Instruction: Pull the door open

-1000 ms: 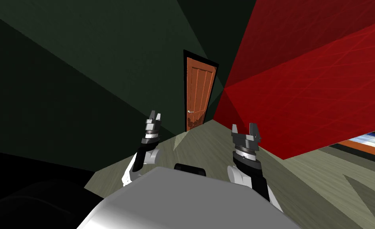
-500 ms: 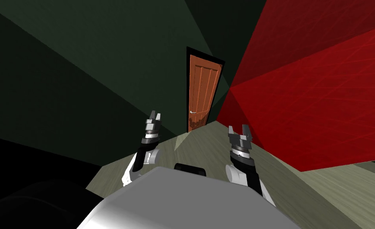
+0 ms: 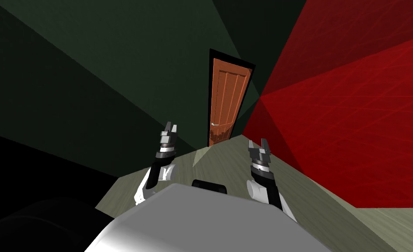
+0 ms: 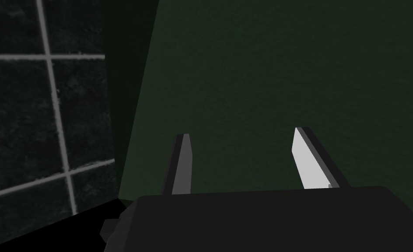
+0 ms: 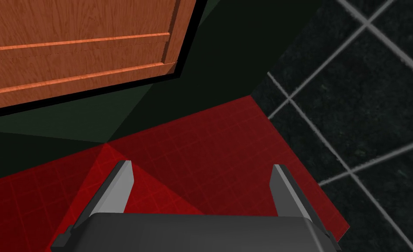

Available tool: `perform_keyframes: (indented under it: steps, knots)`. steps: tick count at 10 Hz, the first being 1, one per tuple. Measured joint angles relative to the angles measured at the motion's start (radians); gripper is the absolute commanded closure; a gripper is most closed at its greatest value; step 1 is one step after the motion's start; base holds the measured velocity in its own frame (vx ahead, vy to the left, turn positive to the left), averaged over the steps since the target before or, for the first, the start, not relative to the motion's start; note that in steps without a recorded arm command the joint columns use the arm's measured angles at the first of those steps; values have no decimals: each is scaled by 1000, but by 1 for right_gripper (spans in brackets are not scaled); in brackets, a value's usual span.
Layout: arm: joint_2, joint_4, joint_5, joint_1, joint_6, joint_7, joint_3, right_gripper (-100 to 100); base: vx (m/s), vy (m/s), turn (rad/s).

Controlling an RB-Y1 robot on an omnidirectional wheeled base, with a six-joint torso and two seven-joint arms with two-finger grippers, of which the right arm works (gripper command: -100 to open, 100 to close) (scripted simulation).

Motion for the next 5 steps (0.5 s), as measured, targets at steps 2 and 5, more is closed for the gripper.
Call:
perform_keyframes:
  steps: [2,5]
  knots:
    - [-10,47,-10,-18,-6,1,-2,-100,101,-40,145]
    - [-21,120,-22,-44,-17,4,-2,-100,84,-37,151]
